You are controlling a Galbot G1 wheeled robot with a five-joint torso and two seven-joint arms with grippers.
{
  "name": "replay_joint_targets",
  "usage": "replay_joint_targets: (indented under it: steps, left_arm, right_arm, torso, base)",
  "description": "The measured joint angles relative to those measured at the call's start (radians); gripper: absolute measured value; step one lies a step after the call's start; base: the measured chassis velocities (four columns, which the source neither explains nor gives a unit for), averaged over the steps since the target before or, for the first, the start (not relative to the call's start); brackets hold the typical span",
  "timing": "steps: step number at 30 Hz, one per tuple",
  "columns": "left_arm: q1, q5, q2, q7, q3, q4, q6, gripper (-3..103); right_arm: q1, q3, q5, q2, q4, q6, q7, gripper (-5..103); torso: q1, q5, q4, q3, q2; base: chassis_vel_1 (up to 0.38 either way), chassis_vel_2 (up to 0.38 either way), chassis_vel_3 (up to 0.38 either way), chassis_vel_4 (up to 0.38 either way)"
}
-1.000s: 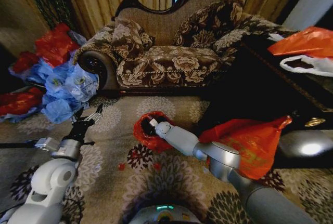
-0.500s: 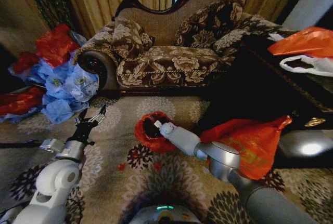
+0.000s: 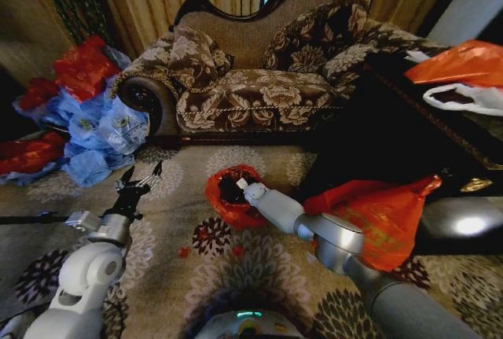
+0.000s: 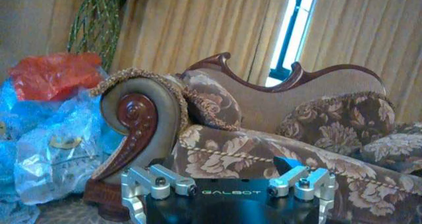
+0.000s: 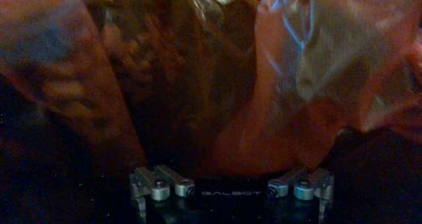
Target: Place a garbage bag over the trash bin.
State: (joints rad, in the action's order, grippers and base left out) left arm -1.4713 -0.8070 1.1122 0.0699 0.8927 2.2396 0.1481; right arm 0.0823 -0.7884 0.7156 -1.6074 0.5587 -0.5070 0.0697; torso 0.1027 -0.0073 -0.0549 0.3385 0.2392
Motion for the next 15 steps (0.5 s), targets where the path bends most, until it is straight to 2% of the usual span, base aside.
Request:
replay_joint_targets:
  steps: [6, 9, 15]
  left_arm:
    - [-0.005, -0.008, -0.007, 0.001, 0.008, 0.002, 0.001, 100]
    - [0.007, -0.014, -0.015, 0.005, 0.003, 0.004, 0.006, 100]
    - [0.016, -0.023, -0.027, 0.008, -0.001, 0.013, 0.012, 100]
  right_arm:
    - [-0.007, 0.002, 0.05, -0.001, 0.129, -0.051, -0.036, 97]
    - [-0.015, -0.001, 0.1, 0.0, 0.227, -0.081, -0.074, 97]
    - [-0.022, -0.01, 0.133, 0.01, 0.305, -0.101, -0.098, 96]
  torso:
    - [0.0, 0.0001, 0.0006, 0.0, 0.0]
    - [0.0, -0.0001, 0.0001, 0.0, 0.0]
    - [0.0, 0.0002, 0.001, 0.0, 0.0]
  base:
    - [0.0, 0.0, 0.0, 0.0]
    - [0.0, 0.0, 0.0, 0.0]
    - [0.0, 0.0, 0.0, 0.0]
